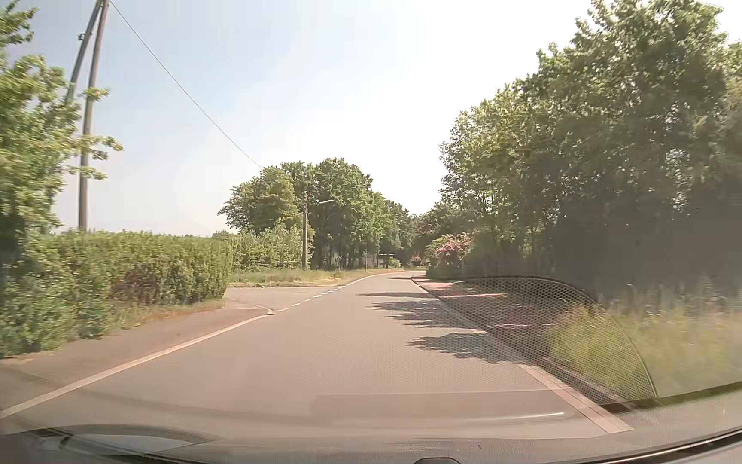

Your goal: Follow the waypoints while adhering to traffic rules and regulations

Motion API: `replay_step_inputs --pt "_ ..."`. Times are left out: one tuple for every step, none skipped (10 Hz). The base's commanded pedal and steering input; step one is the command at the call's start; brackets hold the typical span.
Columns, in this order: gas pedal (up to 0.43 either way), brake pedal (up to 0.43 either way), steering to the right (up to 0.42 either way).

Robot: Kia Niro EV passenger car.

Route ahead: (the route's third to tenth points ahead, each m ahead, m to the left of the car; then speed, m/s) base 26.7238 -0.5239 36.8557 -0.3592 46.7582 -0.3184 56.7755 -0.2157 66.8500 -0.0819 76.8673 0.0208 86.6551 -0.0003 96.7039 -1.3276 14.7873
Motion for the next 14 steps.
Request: replay_step_inputs --pt "0.150 0.000 -0.005" --pt "0.138 0.000 -0.005" --pt "0.138 0.000 -0.005" --pt "0.138 0.000 -0.005" --pt "0.130 0.000 -0.005" --pt "0.118 0.000 -0.005" --pt "0.110 0.000 -0.005" --pt "0.110 0.000 -0.005" --pt "0.110 0.000 -0.005" --pt "0.110 0.000 -0.003" --pt "0.110 0.000 -0.002" --pt "0.098 0.000 -0.003" --pt "0.079 0.000 -0.002" --pt "0.079 0.000 -0.001"
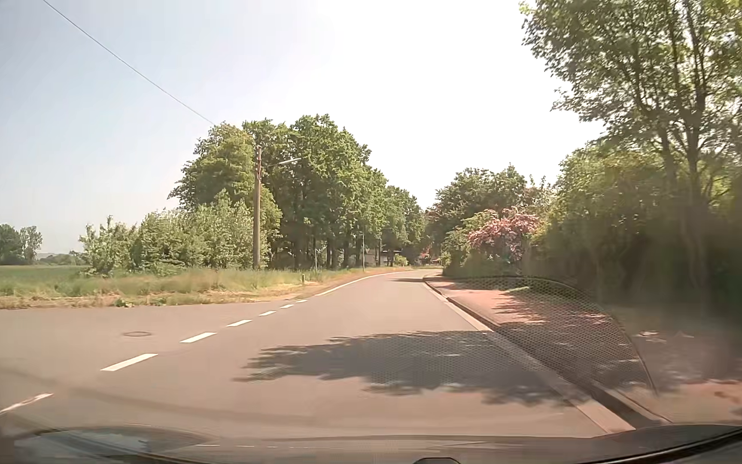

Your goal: Follow the waypoints while adhering to traffic rules and regulations

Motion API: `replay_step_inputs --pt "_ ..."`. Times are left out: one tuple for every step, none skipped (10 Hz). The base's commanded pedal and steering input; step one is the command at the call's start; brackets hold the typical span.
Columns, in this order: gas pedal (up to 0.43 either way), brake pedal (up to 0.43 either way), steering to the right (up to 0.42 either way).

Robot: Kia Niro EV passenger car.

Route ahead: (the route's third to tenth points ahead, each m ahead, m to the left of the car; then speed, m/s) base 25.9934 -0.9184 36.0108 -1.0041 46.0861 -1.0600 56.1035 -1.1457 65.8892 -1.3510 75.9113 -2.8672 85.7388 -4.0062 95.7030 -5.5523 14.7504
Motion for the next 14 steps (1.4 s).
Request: replay_step_inputs --pt "0.079 0.000 -0.001" --pt "0.079 0.000 0.000" --pt "0.079 0.000 0.000" --pt "0.087 0.000 0.000" --pt "0.087 0.000 0.000" --pt "0.079 0.000 0.000" --pt "0.079 0.000 0.000" --pt "0.079 0.000 0.001" --pt "0.079 0.000 0.002" --pt "0.087 0.000 0.003" --pt "0.087 0.000 0.003" --pt "0.098 0.000 0.003" --pt "0.118 0.000 0.003" --pt "0.118 0.000 0.003"
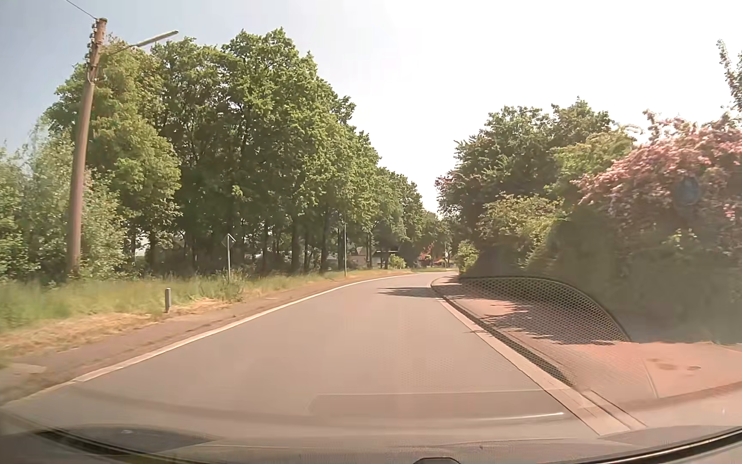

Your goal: Follow the waypoints while adhering to traffic rules and regulations

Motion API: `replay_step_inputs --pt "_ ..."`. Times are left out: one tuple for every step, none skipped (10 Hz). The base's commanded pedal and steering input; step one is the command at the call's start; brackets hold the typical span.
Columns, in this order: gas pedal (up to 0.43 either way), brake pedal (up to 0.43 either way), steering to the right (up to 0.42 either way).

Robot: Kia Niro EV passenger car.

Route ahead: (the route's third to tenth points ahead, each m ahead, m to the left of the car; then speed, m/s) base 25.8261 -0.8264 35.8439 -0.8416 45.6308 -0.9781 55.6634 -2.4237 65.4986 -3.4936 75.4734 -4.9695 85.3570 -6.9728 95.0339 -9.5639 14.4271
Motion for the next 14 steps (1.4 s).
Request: replay_step_inputs --pt "0.118 0.000 0.003" --pt "0.118 0.000 0.003" --pt "0.130 0.000 0.003" --pt "0.130 0.000 0.003" --pt "0.130 0.000 0.003" --pt "0.130 0.000 0.003" --pt "0.130 0.000 0.003" --pt "0.130 0.000 0.003" --pt "0.130 0.000 0.003" --pt "0.130 0.000 0.003" --pt "0.130 0.000 0.003" --pt "0.130 0.000 0.003" --pt "0.130 0.000 0.003" --pt "0.130 0.000 0.003"
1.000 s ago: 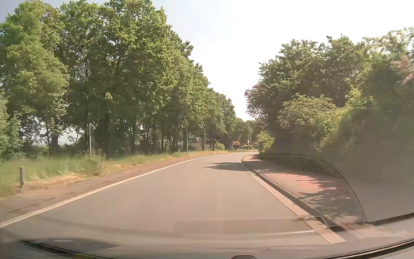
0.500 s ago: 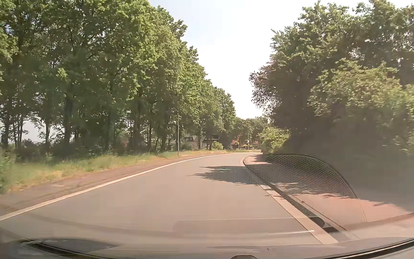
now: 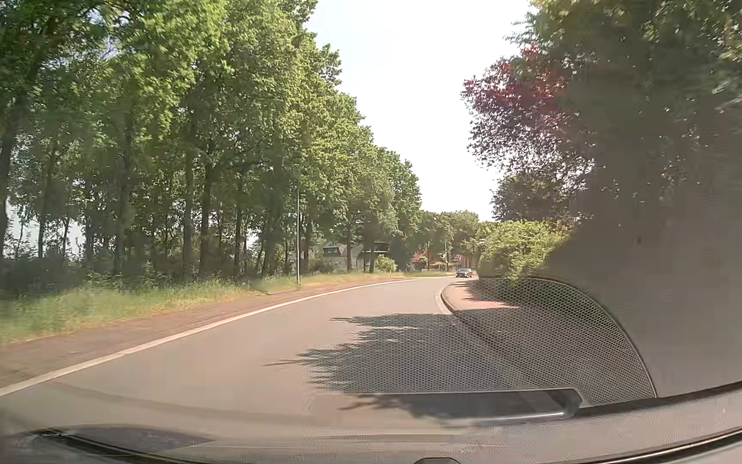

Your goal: Follow the waypoints while adhering to traffic rules and regulations

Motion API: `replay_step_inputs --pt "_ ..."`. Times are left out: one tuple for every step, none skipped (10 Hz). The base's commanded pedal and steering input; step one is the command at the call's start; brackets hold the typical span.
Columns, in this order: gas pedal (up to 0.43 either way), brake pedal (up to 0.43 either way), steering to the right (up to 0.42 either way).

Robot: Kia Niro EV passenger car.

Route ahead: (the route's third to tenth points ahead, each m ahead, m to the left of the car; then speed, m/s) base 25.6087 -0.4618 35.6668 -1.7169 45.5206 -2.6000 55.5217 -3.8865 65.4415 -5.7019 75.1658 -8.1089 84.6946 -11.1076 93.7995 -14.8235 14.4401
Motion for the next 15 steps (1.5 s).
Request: replay_step_inputs --pt "0.130 0.000 0.003" --pt "0.130 0.000 0.004" --pt "0.130 0.000 0.005" --pt "0.138 0.000 0.006" --pt "0.138 0.000 0.006" --pt "0.138 0.000 0.007" --pt "0.138 0.000 0.007" --pt "0.138 0.000 0.007" --pt "0.138 0.000 0.008" --pt "0.138 0.000 0.009" --pt "0.138 0.000 0.013" --pt "0.138 0.000 0.014" --pt "0.138 0.000 0.015" --pt "0.138 0.000 0.015" --pt "0.138 0.000 0.016"
